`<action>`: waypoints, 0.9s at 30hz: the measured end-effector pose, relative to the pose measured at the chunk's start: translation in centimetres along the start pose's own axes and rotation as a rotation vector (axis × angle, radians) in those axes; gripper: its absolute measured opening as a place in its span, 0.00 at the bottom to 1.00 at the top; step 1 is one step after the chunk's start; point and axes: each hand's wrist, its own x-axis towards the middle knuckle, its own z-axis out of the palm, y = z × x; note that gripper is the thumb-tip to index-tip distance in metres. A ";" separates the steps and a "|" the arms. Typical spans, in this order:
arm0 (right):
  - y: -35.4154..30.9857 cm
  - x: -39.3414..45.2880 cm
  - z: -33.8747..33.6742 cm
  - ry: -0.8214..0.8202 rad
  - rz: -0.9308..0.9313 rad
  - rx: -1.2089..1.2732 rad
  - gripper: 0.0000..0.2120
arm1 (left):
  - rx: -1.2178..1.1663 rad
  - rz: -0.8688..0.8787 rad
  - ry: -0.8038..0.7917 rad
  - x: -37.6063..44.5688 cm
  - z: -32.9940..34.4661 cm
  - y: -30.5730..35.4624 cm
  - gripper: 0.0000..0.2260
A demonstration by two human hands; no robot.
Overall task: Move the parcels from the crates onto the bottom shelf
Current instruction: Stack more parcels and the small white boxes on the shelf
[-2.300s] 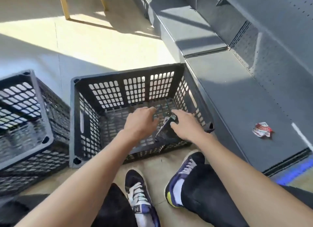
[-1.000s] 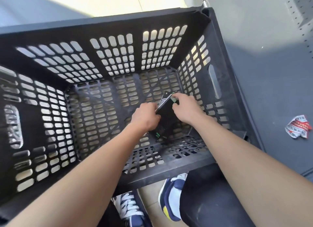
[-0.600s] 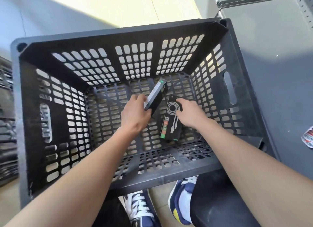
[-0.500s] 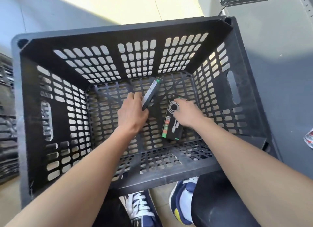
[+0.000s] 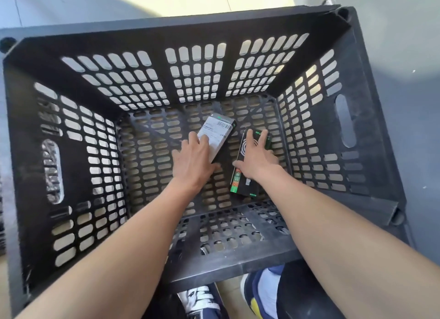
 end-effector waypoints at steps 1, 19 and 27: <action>-0.1 0.0 0.1 0.010 0.000 0.002 0.48 | 0.021 0.000 0.003 0.2 0.3 0.0 0.28; 0.1 -0.7 -1.6 0.037 -0.264 0.370 0.47 | -0.075 -0.136 0.066 0.3 2.1 -1.3 0.25; 0.1 -1.8 -2.4 0.029 -0.381 0.472 0.43 | -0.077 -0.163 0.080 0.0 2.2 -1.3 0.22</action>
